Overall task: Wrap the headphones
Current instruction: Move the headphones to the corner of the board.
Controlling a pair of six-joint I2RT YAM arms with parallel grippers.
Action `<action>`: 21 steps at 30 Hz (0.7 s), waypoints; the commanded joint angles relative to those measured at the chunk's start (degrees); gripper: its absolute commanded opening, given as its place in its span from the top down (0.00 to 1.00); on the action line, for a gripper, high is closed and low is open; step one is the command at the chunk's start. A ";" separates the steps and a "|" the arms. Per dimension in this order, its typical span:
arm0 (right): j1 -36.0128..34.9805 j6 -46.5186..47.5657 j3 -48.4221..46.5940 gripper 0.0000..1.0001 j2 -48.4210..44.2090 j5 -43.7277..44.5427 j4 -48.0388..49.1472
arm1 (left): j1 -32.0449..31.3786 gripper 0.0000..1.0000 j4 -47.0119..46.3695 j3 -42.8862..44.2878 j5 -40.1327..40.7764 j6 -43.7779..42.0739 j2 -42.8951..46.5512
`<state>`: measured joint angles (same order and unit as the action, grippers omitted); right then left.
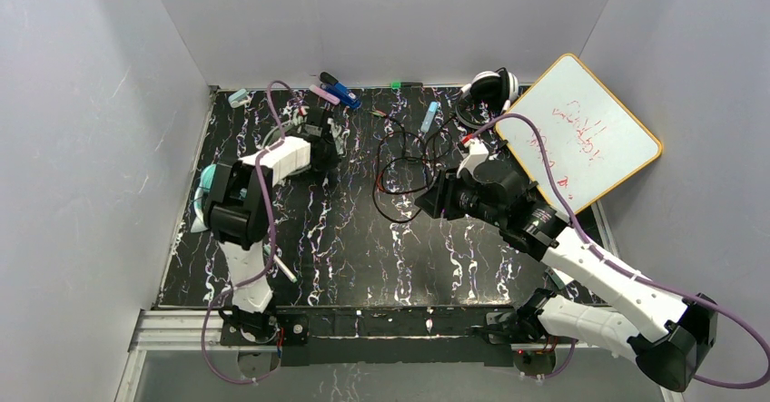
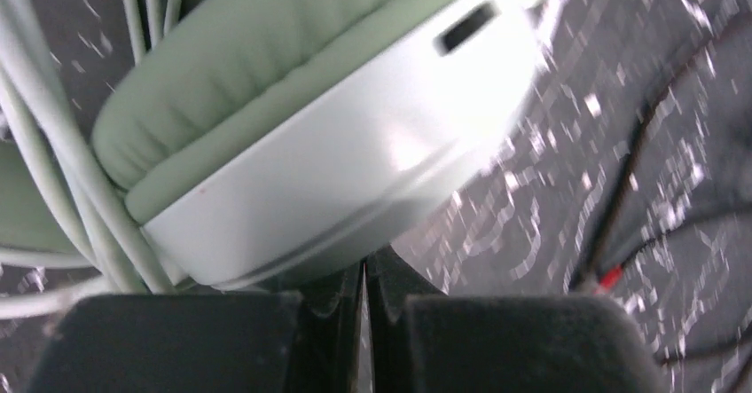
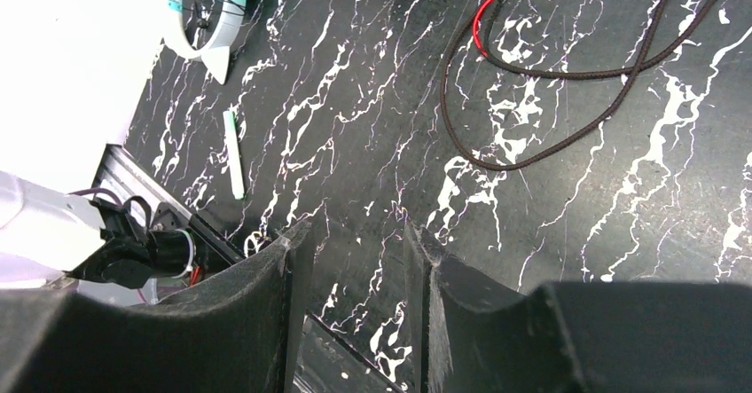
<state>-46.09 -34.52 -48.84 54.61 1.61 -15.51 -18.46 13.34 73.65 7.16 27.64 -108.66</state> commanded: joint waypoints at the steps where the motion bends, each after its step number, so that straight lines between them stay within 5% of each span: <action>1: 0.38 0.69 -1.14 0.50 -1.19 1.31 -0.55 | 5.59 1.00 -0.30 7.03 1.81 0.70 -4.57; 6: 0.49 2.00 -1.00 0.47 -0.47 2.14 -2.23 | 8.12 0.96 1.01 10.74 -2.07 -2.97 -5.83; 12: 0.64 2.60 -4.48 0.29 4.42 10.04 -7.54 | 6.58 0.84 1.79 2.58 -12.00 -0.78 8.77; 14: 0.73 1.29 -6.22 0.15 6.49 15.57 -9.64 | 4.60 0.65 3.25 -1.15 -11.56 -0.12 15.27; 16: 1.07 1.46 -8.21 0.05 9.08 18.85 -10.42 | 3.16 0.13 6.59 -4.72 -8.75 2.07 21.98; 17: 1.28 1.38 -9.40 0.02 10.54 19.88 -10.84 | 2.80 0.03 8.14 -5.96 -8.17 2.77 24.99; 21: 1.95 0.80 -14.57 0.01 17.45 21.43 -12.68 | 2.51 0.02 13.76 -9.95 -5.12 4.94 35.37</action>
<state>-44.88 -32.97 -57.01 67.44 17.23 -26.41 -16.56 19.14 67.02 -1.15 29.74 -81.82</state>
